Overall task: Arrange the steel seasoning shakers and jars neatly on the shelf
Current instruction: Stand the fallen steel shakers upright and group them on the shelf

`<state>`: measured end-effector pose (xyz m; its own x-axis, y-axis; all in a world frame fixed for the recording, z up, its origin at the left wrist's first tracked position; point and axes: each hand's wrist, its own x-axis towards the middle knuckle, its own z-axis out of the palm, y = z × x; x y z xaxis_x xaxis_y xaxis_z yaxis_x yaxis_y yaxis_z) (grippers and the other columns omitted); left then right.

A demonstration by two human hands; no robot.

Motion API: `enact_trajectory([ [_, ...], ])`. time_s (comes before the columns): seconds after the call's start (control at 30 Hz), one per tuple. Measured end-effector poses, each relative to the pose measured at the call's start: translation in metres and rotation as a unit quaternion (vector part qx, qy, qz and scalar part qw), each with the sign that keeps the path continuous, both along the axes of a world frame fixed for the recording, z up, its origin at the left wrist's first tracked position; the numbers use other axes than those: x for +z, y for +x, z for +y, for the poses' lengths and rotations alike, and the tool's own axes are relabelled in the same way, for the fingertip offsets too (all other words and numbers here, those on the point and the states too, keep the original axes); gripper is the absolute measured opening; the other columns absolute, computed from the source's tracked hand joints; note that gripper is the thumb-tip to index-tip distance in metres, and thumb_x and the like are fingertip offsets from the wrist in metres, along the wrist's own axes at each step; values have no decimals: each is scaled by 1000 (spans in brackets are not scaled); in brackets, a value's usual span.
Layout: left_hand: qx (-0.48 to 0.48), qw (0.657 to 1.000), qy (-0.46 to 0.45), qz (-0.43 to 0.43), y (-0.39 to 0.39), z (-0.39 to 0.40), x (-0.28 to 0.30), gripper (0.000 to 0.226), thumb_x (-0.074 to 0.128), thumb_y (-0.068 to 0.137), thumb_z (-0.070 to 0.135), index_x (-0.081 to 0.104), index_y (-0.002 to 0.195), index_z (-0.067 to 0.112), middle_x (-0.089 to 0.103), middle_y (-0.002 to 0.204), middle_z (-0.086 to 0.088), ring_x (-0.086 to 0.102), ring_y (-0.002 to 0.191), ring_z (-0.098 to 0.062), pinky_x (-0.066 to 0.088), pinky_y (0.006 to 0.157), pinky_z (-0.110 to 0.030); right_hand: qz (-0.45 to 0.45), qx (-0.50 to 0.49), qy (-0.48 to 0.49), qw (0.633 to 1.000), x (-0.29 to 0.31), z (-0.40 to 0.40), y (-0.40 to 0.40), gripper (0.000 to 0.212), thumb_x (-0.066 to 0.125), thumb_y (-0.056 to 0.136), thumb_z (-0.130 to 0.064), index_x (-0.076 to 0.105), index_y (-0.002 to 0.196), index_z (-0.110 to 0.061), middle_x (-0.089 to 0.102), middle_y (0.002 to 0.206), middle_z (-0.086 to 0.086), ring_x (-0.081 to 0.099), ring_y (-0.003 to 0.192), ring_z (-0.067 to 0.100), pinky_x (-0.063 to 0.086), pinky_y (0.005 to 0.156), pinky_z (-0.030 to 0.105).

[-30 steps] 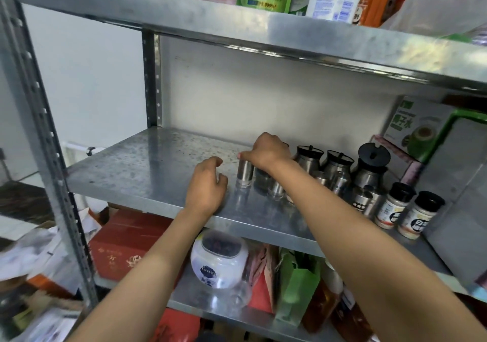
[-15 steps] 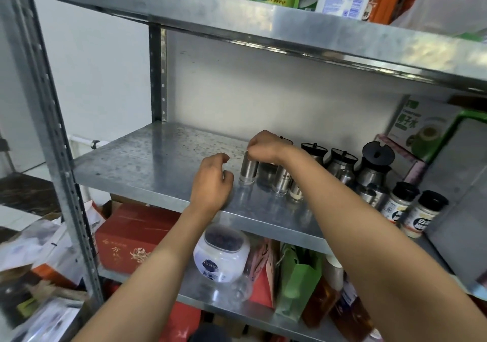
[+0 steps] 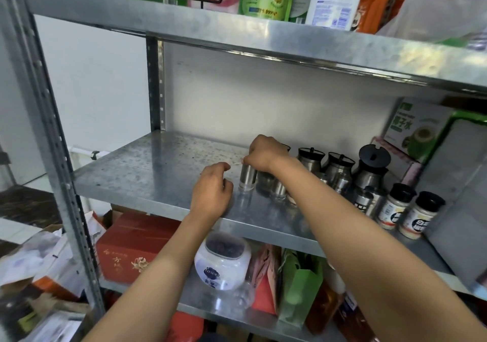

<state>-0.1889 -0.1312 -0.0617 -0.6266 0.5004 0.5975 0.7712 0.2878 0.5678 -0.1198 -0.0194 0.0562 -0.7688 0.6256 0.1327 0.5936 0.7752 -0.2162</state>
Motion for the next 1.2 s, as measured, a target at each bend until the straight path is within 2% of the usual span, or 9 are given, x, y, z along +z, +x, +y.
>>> enact_trajectory([
  [0.1, 4, 1000, -9, 7, 1, 0, 0, 40, 49, 87, 12, 53, 126, 12, 59, 125, -10, 55, 115, -23, 47, 90, -34, -1, 6, -36, 999, 2, 2, 2, 26, 59, 81, -13, 71, 102, -6, 72, 99, 9, 69, 89, 25, 55, 72, 31],
  [0.23, 9, 1000, -11, 3, 1, 0, 0, 39, 49, 87, 11, 53, 126, 10, 59, 125, -11, 53, 116, -24, 46, 90, -35, 9, 11, -40, 999, -1, 2, 6, 35, 57, 78, -12, 70, 110, -5, 71, 110, 13, 67, 101, 28, 56, 89, 44],
  [0.33, 10, 1000, -9, -3, 1, 0, 1, 38, 50, 86, 10, 53, 125, 9, 59, 124, -11, 52, 117, -25, 46, 91, -36, 41, 5, -51, 998, -3, 8, 8, 32, 62, 80, -22, 71, 106, -4, 72, 106, 12, 68, 98, 28, 56, 85, 41],
  [0.47, 10, 1000, -9, -9, 0, 0, 0, 37, 51, 86, 10, 53, 124, 9, 59, 123, -11, 51, 117, -25, 46, 91, -36, 59, -12, -13, 998, -2, 12, 8, 41, 66, 85, -48, 68, 86, -8, 67, 81, 5, 64, 76, 23, 43, 55, 27],
  [0.57, 11, 1000, -7, -14, 0, 1, 0, 36, 51, 86, 11, 54, 122, 10, 60, 121, -11, 52, 116, -25, 47, 90, -36, 34, -16, 11, 999, -3, 11, 9, 36, 70, 83, -46, 62, 80, -11, 61, 76, 3, 58, 69, 20, 34, 49, 25],
  [0.67, 8, 1000, -2, -20, -1, 1, 0, 35, 52, 86, 11, 55, 121, 11, 61, 120, -9, 52, 115, -24, 47, 89, -37, 19, 5, 1, 1000, -5, 12, 9, 29, 70, 85, -33, 67, 90, -4, 67, 85, 9, 56, 67, 19, 39, 55, 25],
  [0.8, 9, 1000, 2, -23, -1, 1, 0, 35, 52, 86, 12, 55, 121, 11, 61, 119, -9, 52, 114, -24, 47, 88, -36, 8, 38, -25, 999, -1, 15, 8, 26, 71, 82, -21, 73, 101, -3, 73, 101, 13, 68, 90, 25, 55, 75, 32],
  [0.93, 8, 1000, 0, -17, -2, 1, 0, 35, 52, 85, 11, 55, 120, 11, 61, 118, -9, 52, 114, -24, 47, 89, -36, 0, 65, -51, 997, 4, 13, 12, 29, 64, 82, -6, 73, 109, -11, 70, 110, 5, 63, 101, 21, 54, 89, 31],
  [1.2, -5, 998, 6, -69, -8, 5, 2, 34, 56, 84, 12, 54, 118, 12, 61, 118, -3, 56, 109, -22, 46, 88, -33, 34, 72, -111, 991, 8, 12, 15, 24, 69, 81, -12, 72, 106, -12, 67, 104, 2, 61, 98, 18, 53, 88, 31],
])
